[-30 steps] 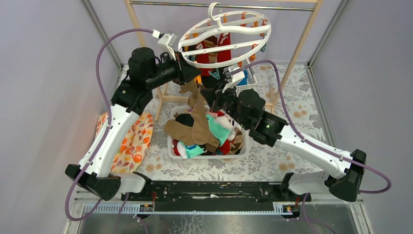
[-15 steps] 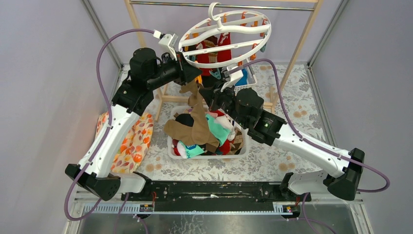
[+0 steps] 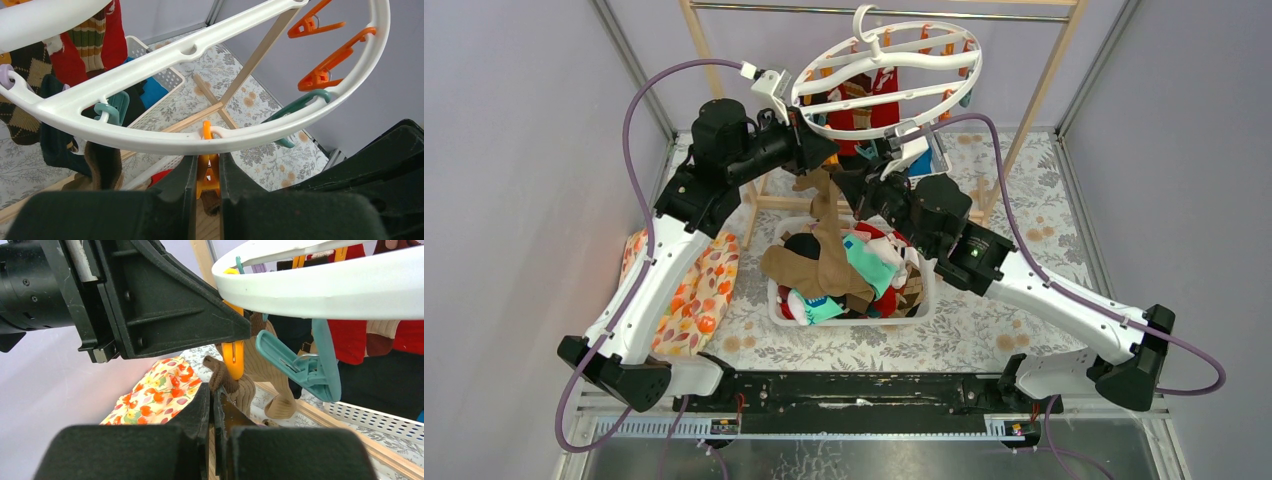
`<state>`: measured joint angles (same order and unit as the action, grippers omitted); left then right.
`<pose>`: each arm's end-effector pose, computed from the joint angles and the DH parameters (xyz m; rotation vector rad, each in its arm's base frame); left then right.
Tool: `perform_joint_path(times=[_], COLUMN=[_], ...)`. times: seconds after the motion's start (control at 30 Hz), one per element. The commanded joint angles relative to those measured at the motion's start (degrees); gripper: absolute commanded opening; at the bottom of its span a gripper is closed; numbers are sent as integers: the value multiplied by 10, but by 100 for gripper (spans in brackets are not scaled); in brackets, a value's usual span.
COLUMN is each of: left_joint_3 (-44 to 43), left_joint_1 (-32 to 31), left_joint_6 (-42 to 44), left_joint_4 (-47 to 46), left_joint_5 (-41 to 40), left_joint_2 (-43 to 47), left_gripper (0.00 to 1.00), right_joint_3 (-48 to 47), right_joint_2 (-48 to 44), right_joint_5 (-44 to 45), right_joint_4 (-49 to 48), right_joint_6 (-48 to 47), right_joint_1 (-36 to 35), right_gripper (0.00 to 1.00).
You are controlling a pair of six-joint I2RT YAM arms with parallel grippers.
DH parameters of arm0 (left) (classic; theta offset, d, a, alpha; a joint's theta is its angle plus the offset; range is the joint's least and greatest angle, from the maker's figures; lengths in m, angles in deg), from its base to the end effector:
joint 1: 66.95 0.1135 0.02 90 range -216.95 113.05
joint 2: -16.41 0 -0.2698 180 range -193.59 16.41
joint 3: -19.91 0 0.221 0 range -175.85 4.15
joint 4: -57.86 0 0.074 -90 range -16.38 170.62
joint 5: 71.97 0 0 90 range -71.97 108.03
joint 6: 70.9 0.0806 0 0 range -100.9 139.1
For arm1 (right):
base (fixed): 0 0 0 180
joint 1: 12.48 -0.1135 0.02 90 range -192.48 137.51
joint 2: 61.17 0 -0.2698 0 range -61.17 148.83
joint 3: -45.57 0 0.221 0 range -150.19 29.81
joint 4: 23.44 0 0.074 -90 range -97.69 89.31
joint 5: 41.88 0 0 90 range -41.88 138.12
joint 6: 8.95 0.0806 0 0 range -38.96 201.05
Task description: Clip the socks to the hanger
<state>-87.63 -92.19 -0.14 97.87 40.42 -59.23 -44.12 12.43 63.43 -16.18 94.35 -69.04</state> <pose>0.2472 -0.1505 0.4707 0.3943 1.7435 -0.9012 0.1864 0.2437 0.4569 -0.3241 1.4368 0.8122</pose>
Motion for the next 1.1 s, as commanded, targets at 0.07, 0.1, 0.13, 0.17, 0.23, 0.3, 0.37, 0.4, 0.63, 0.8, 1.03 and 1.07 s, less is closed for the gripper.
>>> perform_joint_path(times=[0.07,0.1,0.13,0.17,0.23,0.3,0.37,0.4,0.63,0.8,1.03,1.07], left_joint_3=[-5,-6,-7,-9,-13,-15,-17,-18,-22,-21,-4,-1], left_joint_1=[-7,-7,-7,-7,-7,-7,-7,-7,3,15,59,66], left_joint_6=[18,17,15,13,9,3,-1,-5,-31,-62,-105,-116], left_joint_4=[-10,-10,-10,-10,-10,-12,-13,-13,-25,-43,-85,-94], left_joint_5=[-12,-11,-10,-8,1,21,46,50,64,112,193,209], left_joint_2=[6,5,6,5,3,3,5,6,5,3,4,2], left_gripper=[0,0,0,0,0,0,0,0,0,0,0,0], right_joint_3=[-2,6,15,25,44,64,91,110,252,316,259,234], right_joint_2=[-20,-24,-27,-30,-35,-43,-57,-66,-90,-32,147,165], right_joint_5=[-4,-3,-4,-6,-25,-76,-151,-191,-383,-538,-664,-685], right_joint_4=[-20,-20,-21,-25,-35,-52,-75,-93,-283,-530,-892,-895], right_joint_6=[-3,0,4,7,15,22,45,75,240,406,689,703], right_joint_1=[13,15,17,19,24,33,53,68,126,180,249,250], right_gripper=[0,0,0,0,0,0,0,0,0,0,0,0])
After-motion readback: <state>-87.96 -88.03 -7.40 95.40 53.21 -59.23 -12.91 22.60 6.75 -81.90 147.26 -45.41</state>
